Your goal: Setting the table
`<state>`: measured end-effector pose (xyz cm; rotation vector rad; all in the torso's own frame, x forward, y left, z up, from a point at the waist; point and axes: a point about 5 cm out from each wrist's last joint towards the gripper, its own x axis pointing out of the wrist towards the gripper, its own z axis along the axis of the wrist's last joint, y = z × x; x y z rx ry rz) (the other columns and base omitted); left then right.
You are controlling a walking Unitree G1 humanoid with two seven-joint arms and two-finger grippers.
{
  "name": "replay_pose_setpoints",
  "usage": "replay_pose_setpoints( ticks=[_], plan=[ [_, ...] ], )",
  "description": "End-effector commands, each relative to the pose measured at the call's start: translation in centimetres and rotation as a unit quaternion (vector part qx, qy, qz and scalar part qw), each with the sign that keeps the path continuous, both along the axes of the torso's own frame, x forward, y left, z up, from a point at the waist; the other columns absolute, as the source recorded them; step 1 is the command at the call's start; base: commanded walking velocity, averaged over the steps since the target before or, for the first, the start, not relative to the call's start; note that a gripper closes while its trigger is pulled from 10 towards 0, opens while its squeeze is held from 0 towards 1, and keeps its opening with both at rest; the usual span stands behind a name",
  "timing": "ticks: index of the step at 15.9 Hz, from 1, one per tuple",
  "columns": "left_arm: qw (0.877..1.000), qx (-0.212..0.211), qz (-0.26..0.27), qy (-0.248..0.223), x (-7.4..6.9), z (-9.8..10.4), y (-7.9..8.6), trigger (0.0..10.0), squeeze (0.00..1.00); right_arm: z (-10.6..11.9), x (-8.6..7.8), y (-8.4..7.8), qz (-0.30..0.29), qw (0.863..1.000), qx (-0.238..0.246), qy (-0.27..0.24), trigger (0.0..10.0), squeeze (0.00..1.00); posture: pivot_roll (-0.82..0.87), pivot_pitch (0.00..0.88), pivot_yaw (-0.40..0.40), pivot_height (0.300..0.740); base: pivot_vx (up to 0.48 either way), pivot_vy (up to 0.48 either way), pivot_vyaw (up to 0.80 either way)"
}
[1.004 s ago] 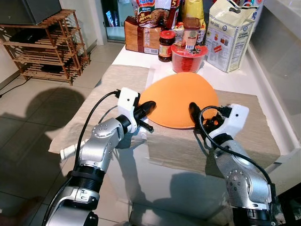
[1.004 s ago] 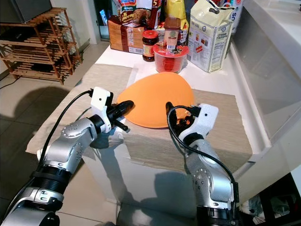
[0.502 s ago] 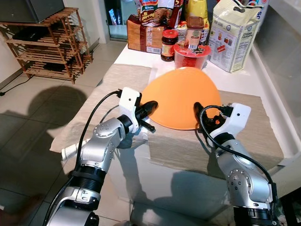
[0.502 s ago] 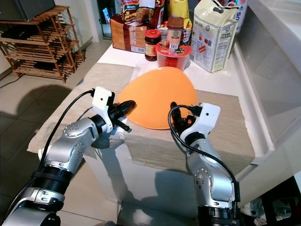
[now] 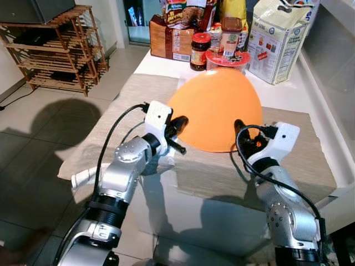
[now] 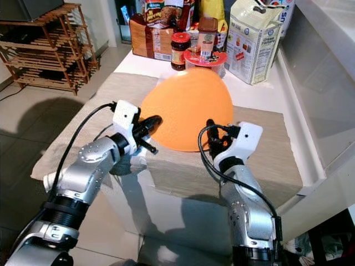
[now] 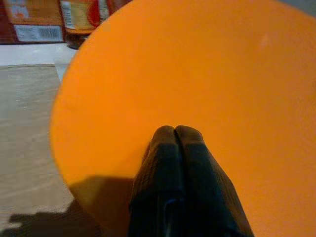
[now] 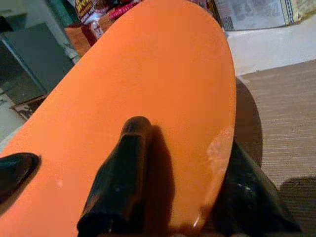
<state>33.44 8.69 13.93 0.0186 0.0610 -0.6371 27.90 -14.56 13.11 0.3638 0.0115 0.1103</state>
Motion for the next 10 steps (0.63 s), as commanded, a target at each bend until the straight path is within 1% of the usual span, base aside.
replay_pose_setpoints(
  ticks=[1,2,3,4,6,7,8,10],
  plan=[
    [1.0,-0.002,0.022,-0.015,0.1,0.5,0.0,10.0,0.0,-1.5,-0.4,-0.3,-0.006,0.998,-0.06,0.027,0.0,0.0,-0.01,0.0,0.023,0.722,0.0,0.0,0.0],
    [0.999,-0.012,0.04,-0.021,0.2,0.7,0.0,10.0,0.0,-1.2,-0.5,-0.4,-0.014,0.996,-0.09,0.01,0.0,0.0,-0.01,0.0,0.023,0.722,0.0,0.0,0.0],
    [0.998,-0.024,0.052,-0.027,0.2,0.9,0.0,10.0,0.0,-0.8,-0.5,-0.4,-0.019,0.99,-0.138,-0.016,0.0,0.0,-0.01,0.0,0.023,0.722,0.0,0.0,0.0],
    [0.997,-0.032,0.062,-0.031,0.3,1.1,-0.2,10.0,0.0,-0.4,-0.4,-0.5,-0.029,0.99,-0.138,-0.025,0.0,0.0,-0.01,0.0,0.021,0.722,0.0,0.0,0.0],
    [0.997,-0.036,0.066,-0.033,0.3,1.3,-0.3,10.0,0.0,-0.2,-0.4,-0.6,-0.037,0.989,-0.14,-0.034,0.0,0.0,-0.01,0.0,0.023,0.722,0.0,0.0,0.0],
    [0.995,-0.049,0.075,-0.036,0.4,1.6,-0.4,10.0,0.0,0.0,-0.3,-0.9,-0.047,0.988,-0.138,-0.041,0.0,0.0,-0.01,0.0,0.023,0.722,0.0,0.0,0.0],
    [0.995,-0.052,0.078,-0.036,0.5,1.6,-0.4,10.0,0.0,-0.1,-0.3,-0.9,-0.049,0.988,-0.137,-0.042,0.0,0.0,-0.01,0.0,0.023,0.722,0.0,0.0,0.0],
    [0.994,-0.056,0.081,-0.048,0.8,2.4,-0.7,10.0,0.0,-0.3,-0.2,-0.8,-0.048,0.989,-0.131,-0.043,0.0,0.0,-0.01,0.0,0.023,0.722,0.0,0.0,0.0]
  ],
)
